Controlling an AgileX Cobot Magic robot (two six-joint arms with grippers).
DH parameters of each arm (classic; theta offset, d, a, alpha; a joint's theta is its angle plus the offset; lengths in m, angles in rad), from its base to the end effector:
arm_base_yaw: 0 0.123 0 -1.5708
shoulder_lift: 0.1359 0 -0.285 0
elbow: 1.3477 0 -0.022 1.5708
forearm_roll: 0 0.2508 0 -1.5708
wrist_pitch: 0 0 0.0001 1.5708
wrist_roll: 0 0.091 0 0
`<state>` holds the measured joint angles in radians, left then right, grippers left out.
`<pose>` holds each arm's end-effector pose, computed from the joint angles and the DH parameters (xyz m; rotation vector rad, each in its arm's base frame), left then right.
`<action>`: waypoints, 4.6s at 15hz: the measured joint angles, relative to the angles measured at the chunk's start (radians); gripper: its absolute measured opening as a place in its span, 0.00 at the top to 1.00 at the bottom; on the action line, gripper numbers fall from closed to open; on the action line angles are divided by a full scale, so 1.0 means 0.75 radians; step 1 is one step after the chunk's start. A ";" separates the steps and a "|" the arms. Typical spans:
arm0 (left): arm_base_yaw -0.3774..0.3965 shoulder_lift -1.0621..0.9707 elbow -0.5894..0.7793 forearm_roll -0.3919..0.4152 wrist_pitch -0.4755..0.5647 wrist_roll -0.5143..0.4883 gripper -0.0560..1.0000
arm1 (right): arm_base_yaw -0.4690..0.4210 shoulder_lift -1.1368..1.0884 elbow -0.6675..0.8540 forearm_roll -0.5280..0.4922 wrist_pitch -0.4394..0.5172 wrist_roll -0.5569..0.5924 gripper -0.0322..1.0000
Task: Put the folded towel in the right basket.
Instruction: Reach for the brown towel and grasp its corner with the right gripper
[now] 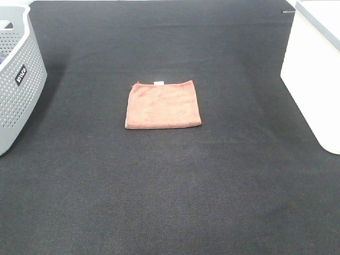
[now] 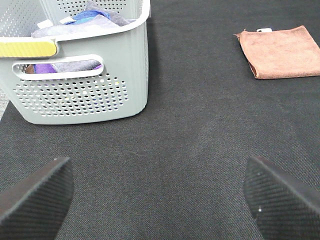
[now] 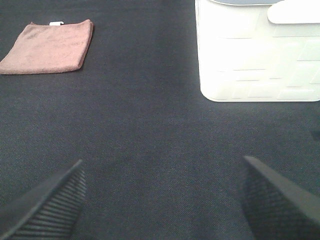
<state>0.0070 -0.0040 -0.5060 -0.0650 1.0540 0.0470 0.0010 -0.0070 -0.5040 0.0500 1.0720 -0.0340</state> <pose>-0.0059 -0.0052 0.2796 0.0436 2.0257 -0.0435 -0.0069 0.0040 0.2775 -0.0387 2.0434 0.0392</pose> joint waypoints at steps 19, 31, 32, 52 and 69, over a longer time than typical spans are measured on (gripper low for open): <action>0.000 0.000 0.000 0.000 0.000 0.000 0.12 | 0.000 0.000 0.000 0.000 0.000 0.000 0.21; 0.000 0.000 0.000 0.000 0.000 0.000 0.12 | 0.000 0.000 0.000 0.000 0.000 0.000 0.21; 0.000 0.000 0.000 0.000 0.000 0.000 0.12 | 0.000 0.000 0.000 0.000 0.000 0.000 0.21; 0.000 0.000 0.000 0.000 0.000 0.000 0.12 | 0.000 1.228 -0.617 0.339 -0.379 -0.297 0.23; 0.000 0.000 0.000 0.000 0.000 0.000 0.12 | 0.343 2.743 -1.645 0.691 -0.099 -0.288 0.23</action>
<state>0.0070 -0.0040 -0.5060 -0.0650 1.0540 0.0470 0.2580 2.0500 -1.7380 0.5680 0.9980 -0.2500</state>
